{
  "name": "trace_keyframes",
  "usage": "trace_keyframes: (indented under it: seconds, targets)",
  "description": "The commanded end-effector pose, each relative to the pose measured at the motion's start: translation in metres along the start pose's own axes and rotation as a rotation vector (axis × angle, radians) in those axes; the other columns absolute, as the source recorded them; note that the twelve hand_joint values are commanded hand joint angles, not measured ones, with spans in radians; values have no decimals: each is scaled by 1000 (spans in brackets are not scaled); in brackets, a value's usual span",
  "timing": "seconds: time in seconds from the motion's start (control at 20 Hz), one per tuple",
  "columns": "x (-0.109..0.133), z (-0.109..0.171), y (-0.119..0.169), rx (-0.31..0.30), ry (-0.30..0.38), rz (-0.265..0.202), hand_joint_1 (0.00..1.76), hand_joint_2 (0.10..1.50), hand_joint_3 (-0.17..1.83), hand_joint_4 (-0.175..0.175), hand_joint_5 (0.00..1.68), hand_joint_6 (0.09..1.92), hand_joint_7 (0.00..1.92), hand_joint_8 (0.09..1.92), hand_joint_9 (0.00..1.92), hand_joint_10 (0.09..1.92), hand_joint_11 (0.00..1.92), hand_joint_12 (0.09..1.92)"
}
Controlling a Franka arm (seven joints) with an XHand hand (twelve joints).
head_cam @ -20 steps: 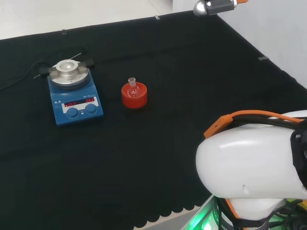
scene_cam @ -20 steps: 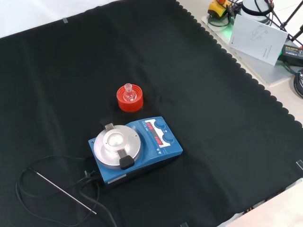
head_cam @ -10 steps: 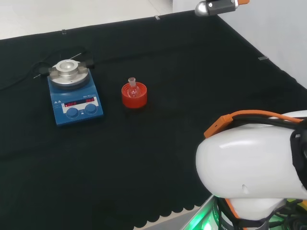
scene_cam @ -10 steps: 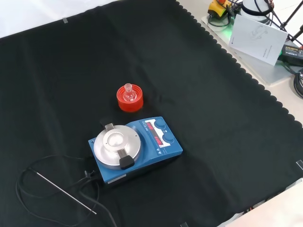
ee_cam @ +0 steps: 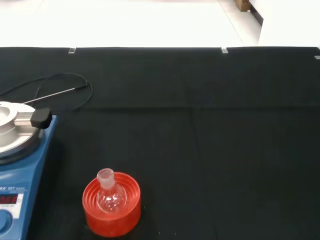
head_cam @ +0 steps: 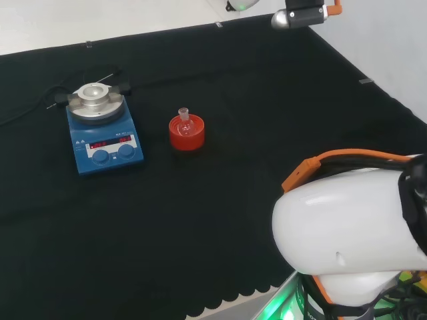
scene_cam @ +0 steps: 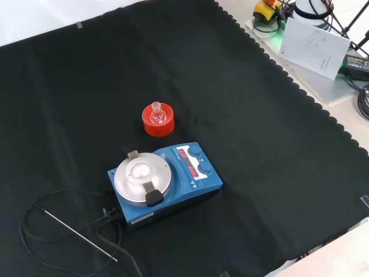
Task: Pick up the round-bottom flask.
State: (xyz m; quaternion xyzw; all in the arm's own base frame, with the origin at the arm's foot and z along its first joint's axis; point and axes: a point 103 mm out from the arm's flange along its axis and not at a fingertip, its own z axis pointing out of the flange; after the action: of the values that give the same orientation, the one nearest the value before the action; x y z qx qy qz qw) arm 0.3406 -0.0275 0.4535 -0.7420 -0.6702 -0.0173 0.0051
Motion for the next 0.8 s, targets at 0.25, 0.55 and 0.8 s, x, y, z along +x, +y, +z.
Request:
trace_keyframes:
  seconds: [0.25, 0.55, 0.8]
  targets:
    - [-8, 43, 49, -18, 64, -17, 813, 602, 1043, -55, 583, 87, 418, 644, 482, 662, 72, 1365]
    - [-24, 69, 85, 23, 87, -14, 853, 562, 1074, -60, 630, 87, 472, 656, 527, 656, 114, 1360]
    - [-38, 84, 108, 47, 96, 1, 856, 557, 1083, -61, 638, 87, 478, 655, 534, 652, 121, 1357]
